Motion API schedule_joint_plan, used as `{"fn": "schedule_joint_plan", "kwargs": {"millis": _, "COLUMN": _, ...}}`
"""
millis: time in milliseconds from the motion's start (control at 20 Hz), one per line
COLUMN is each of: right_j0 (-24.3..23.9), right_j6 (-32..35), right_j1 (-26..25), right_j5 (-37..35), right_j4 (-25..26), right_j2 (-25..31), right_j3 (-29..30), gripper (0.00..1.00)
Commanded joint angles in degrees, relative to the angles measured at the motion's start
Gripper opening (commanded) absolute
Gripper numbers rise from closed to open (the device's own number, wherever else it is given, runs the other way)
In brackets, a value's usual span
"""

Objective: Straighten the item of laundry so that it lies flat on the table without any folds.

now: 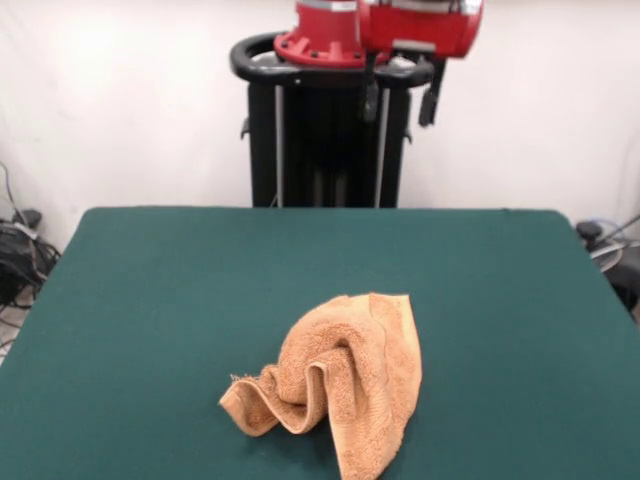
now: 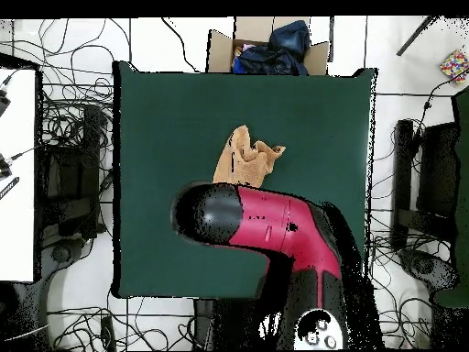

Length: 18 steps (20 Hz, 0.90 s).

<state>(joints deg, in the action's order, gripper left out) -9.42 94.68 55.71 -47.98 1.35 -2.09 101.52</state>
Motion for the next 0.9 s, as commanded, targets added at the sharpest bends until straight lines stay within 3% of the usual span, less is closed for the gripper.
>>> {"fn": "schedule_joint_plan", "kwargs": {"millis": 50, "right_j0": -0.9, "right_j6": 1.2, "right_j1": -8.3, "right_j5": 3.3, "right_j4": 2.5, "right_j2": 6.2, "right_j3": -6.4, "gripper": 1.00}}
{"fn": "schedule_joint_plan", "kwargs": {"millis": 900, "right_j0": -1.6, "right_j6": -0.1, "right_j1": -18.4, "right_j5": 7.1, "right_j4": 4.0, "right_j2": 6.9, "right_j3": -15.9, "gripper": 1.00}}
